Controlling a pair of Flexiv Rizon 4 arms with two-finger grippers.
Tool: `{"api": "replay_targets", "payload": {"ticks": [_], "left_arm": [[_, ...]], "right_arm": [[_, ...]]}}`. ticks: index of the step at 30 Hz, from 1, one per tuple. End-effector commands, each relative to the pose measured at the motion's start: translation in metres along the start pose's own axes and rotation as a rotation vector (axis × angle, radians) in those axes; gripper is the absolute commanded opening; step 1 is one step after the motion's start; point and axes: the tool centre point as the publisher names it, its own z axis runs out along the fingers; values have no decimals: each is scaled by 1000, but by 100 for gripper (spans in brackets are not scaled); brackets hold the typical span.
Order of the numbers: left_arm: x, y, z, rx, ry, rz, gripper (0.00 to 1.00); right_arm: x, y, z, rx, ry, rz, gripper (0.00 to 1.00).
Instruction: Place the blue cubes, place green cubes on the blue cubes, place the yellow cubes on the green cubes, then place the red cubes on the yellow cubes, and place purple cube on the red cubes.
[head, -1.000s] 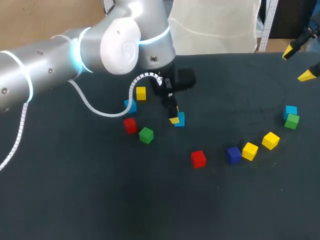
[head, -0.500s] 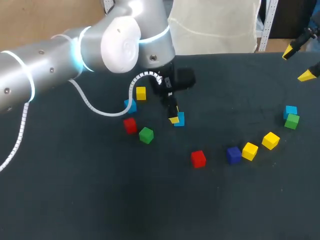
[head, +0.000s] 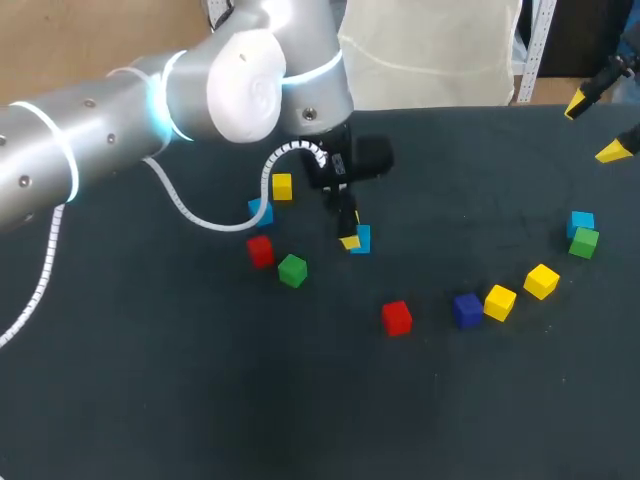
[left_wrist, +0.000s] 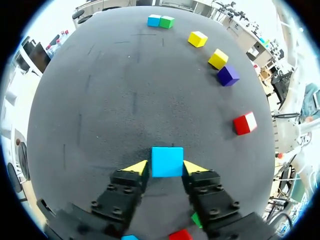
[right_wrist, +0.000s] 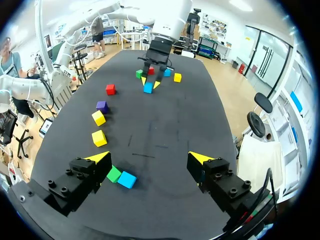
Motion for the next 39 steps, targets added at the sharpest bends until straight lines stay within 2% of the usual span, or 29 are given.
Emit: {"api": "replay_targets", "payload": {"ticks": [1, 2, 4, 10, 16, 27, 29, 30, 31, 39], "left_arm": [[1, 3, -2, 8, -3, 5, 74], [2, 2, -3, 6, -4, 6, 88], [3, 0, -5, -2, -16, 9, 100], [14, -9, -19, -37, -44, -2, 100], [31, -18, -39, -59, -23, -10, 100], [73, -34, -75, -98, -48, -76, 100], [75, -36, -80, -64, -68, -49, 100], [75, -36, -83, -3, -45, 7, 100], [72, -34, -85, 107, 4, 58, 100], [72, -34, -85, 107, 4, 58, 100]], "right_arm": [[0, 0, 0, 1, -1, -1, 100], [0, 0, 0, 1, -1, -1, 100], [0, 0, 0, 1, -1, -1, 100], [0, 0, 0, 1, -1, -1, 100], [0, 0, 0, 1, -1, -1, 100], [0, 0, 0, 1, -1, -1, 100], [0, 0, 0, 1, -1, -1, 100], [0, 0, 0, 1, -1, -1, 100], [0, 0, 0, 1, -1, -1, 100], [0, 0, 0, 1, -1, -1, 100]]}}
